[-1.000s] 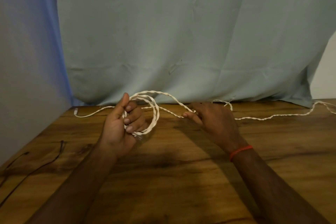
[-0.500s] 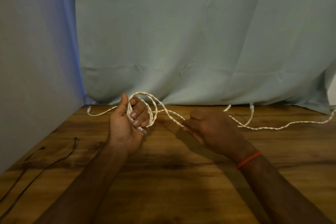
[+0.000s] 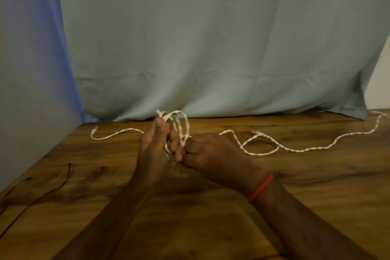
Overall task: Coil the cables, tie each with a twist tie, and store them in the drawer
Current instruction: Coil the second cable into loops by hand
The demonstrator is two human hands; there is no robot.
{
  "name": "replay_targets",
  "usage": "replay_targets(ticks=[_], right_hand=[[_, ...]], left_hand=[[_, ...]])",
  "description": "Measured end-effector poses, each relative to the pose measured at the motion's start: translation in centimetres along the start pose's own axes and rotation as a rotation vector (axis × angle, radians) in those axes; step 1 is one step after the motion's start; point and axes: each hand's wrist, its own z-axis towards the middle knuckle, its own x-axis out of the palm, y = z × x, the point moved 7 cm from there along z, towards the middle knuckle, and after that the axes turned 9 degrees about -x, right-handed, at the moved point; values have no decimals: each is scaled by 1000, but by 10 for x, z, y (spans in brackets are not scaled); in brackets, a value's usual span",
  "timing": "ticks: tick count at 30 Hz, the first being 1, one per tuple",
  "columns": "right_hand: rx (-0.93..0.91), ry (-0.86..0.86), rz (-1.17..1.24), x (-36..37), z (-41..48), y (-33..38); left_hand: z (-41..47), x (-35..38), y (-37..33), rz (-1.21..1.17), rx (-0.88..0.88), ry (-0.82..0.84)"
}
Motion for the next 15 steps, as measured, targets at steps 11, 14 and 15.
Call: replay_targets(ticks=[11,14,15], right_hand=[[238,3,-22,-14,-6,-20],[166,-57,43,-19,-3,-14],[140,-72,56,-21,-1,-11]], left_hand=[[-2,-9,-17,155,161,-80],[-5,-4,-14,272,146,-64],[-7,0,-13,334,145,-39]])
